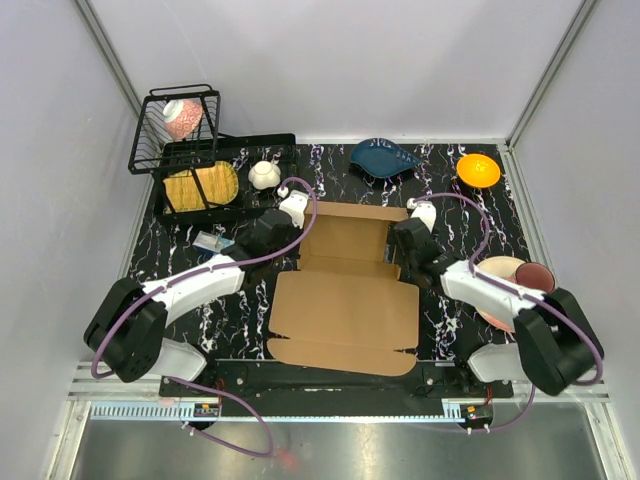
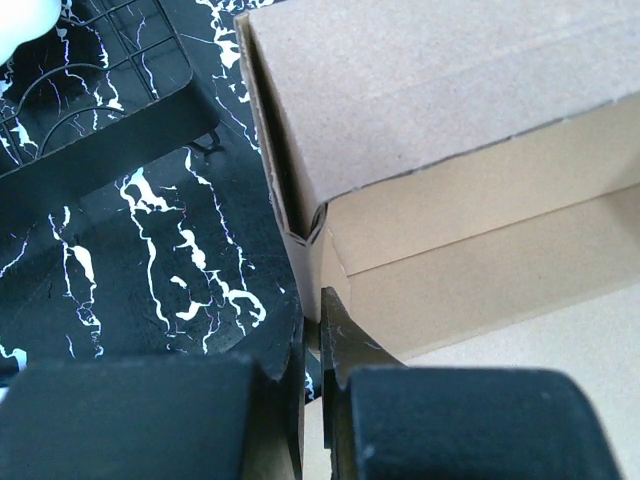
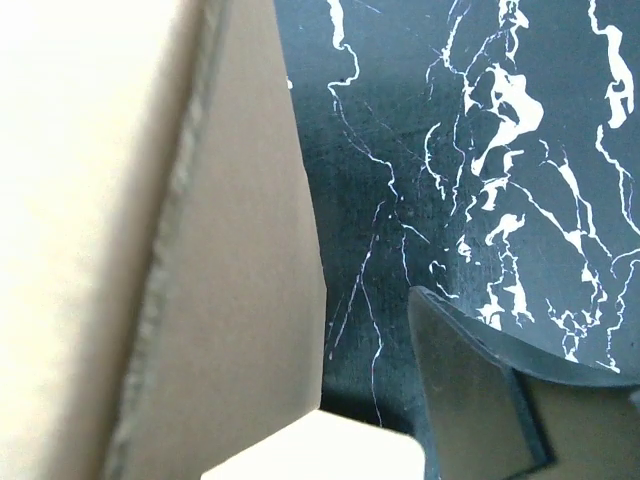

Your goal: Fold the paper box

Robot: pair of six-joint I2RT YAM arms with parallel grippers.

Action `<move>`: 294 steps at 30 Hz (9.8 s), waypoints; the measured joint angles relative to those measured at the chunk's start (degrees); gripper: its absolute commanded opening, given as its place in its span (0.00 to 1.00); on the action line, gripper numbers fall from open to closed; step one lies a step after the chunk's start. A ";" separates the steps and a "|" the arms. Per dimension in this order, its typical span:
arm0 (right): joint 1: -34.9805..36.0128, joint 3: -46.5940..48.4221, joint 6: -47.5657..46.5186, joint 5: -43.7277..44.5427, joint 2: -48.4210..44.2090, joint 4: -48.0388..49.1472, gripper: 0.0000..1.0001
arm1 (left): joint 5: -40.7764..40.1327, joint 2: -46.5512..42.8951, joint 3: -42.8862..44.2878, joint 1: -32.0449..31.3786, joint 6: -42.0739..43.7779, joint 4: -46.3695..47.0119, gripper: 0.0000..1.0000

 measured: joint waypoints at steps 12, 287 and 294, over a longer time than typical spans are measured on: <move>-0.11 -5.27 -0.48 -11.91 -18.14 -0.35 1.00 | -3.21 0.00 -0.46 -1.05 -1.97 0.66 0.00; -10.71 -17.53 23.89 -27.52 -21.49 28.59 0.39 | -12.09 19.65 -24.33 0.26 -6.93 69.99 0.69; -10.67 -17.53 23.87 -27.93 -20.76 29.62 0.39 | -10.43 19.65 -20.59 1.29 -7.69 69.94 0.60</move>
